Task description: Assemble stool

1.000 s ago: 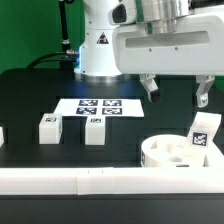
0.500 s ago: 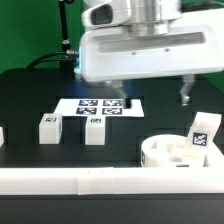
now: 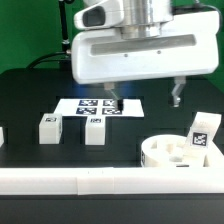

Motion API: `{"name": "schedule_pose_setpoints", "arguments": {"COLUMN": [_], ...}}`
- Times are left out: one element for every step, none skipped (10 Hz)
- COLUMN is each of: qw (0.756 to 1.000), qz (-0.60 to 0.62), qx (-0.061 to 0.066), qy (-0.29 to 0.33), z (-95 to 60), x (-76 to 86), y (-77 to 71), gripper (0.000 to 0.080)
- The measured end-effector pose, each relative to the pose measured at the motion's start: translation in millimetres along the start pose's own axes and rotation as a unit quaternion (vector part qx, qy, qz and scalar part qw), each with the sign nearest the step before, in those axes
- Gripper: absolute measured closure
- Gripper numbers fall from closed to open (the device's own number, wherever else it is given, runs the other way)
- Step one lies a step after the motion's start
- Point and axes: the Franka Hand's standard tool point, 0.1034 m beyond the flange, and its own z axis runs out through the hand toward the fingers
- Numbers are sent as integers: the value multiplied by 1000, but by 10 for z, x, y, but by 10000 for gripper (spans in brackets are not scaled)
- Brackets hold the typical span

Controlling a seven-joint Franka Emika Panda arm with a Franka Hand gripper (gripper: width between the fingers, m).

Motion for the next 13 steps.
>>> {"name": "schedule_pose_setpoints", "arguments": {"qw": [1000,1000,1000,1000,1000,1000,1000,997,992,990,977,966,949], "qz": [-5,-10,-8,-7,-7,-7,-7,-2,7,12,18,23,25], "qx": [-9,-20,-23,-20,-18,-19,-18,-10,-12,-19,-19,-16,-11], "qy": [7,17,12,3,-5,-4,-7,-74,-126,-138,-210,-258,-314], "z": [27,100,144,136,134,143,149,177,199,260,264,275,271], "x": [-27,-103,-168,-168,-161,-162,-174,-324,-355,-346,-523,-551,-596], "y": [204,436,547,512,500,509,507,529,661,745,730,708,712], "gripper": [150,150,150,150,150,150,150,150,150,150,150,150,150]}}
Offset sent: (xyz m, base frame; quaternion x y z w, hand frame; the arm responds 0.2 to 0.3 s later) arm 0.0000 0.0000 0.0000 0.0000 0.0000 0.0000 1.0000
